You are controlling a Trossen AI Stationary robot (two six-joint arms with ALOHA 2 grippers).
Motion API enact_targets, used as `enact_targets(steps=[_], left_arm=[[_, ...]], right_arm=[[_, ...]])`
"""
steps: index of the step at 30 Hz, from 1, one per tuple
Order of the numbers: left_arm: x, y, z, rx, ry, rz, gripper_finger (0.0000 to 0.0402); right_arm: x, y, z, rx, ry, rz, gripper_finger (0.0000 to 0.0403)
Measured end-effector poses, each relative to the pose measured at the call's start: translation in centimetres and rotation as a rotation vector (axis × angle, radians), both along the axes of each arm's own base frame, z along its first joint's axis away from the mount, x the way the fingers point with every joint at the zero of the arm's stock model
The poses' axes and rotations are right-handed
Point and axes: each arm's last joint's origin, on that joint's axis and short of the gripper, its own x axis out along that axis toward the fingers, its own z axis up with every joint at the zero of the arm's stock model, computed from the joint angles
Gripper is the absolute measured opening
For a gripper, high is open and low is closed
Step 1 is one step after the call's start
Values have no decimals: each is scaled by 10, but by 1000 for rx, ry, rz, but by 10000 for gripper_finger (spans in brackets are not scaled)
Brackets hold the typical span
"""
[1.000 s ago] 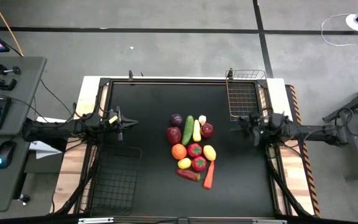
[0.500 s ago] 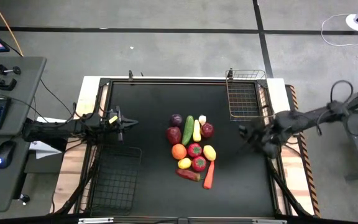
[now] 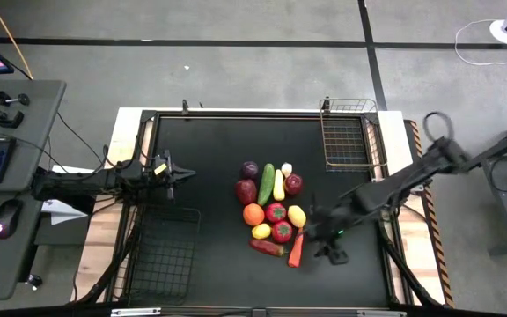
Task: Sort produce into baskets
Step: Put the carrot into the right wire basket
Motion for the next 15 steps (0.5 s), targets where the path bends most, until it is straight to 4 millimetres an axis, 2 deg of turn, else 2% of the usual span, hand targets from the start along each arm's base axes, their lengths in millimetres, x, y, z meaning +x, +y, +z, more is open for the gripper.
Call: enact_targets(steps=[4,8,15], left_arm=[[0,0,0,0,0,0,0],[0,0,0,0,0,0,0],[0,0,0,0,0,0,0]], right_arm=[[23,10,-29,-112,110,34,227],[35,16,-50,-172,170,104,227],[43,17,-65,-285,152,182,227]])
